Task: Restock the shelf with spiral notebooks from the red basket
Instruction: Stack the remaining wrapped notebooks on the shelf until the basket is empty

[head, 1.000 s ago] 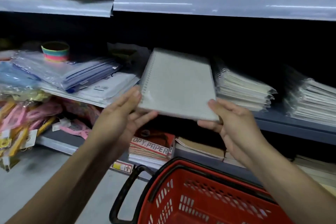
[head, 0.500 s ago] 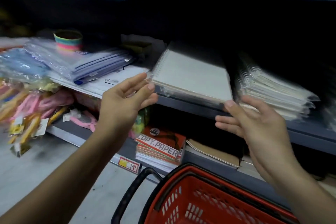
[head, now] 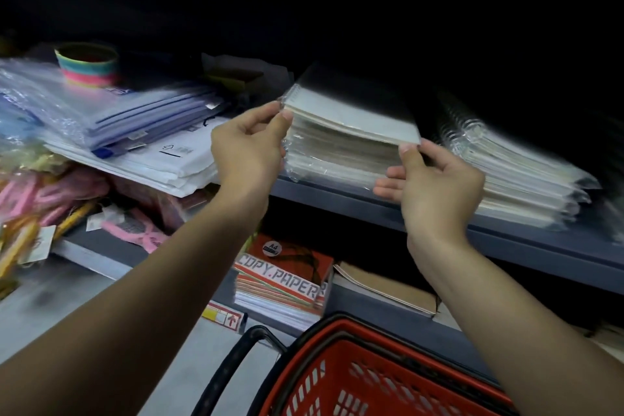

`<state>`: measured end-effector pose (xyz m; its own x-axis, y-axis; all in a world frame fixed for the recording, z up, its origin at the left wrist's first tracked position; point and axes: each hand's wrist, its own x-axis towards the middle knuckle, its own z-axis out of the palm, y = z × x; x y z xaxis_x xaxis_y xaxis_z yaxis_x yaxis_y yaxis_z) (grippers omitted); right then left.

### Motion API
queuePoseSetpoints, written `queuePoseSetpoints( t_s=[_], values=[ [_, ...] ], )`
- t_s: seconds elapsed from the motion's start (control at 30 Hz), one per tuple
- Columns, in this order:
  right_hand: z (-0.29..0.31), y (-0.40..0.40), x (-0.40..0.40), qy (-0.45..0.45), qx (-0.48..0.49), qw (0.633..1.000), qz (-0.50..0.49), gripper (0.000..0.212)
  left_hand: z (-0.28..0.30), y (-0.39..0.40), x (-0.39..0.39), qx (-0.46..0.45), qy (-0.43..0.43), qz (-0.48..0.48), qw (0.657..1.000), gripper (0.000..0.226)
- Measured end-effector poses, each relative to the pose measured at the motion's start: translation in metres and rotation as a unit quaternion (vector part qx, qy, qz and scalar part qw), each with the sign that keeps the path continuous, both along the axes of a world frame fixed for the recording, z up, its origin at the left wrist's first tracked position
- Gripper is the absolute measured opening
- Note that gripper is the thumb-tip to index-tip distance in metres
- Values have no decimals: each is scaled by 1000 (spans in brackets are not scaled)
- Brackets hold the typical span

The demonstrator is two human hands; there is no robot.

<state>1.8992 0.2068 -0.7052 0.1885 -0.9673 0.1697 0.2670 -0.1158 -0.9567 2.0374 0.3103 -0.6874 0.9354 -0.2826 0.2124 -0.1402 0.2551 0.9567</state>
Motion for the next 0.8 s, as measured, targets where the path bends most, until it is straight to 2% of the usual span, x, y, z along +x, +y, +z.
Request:
queuePoseSetpoints(
  t_s=[0.2, 0.33, 0.47, 0.6, 0.8],
  values=[
    [-1, -6, 16, -8, -2, 999, -37, 29, -2, -12, 14, 25, -60, 21, 998, 28],
    [-5, 0, 1, 2, -18, 999, -27, 34, -7, 3, 6, 30, -67, 28, 997, 34],
    [-5, 14, -42, 49, -35, 998, 12, 41, -5, 25, -25, 35, -55, -9, 998, 30],
    [-12, 31, -103, 121, -55, 990, 52, 36, -7, 53, -67, 57, -43, -46, 996, 26],
    [-49, 66, -188, 189, -20, 977, 100, 29, -44, 87, -138, 120, -19, -113, 986, 22]
  ],
)
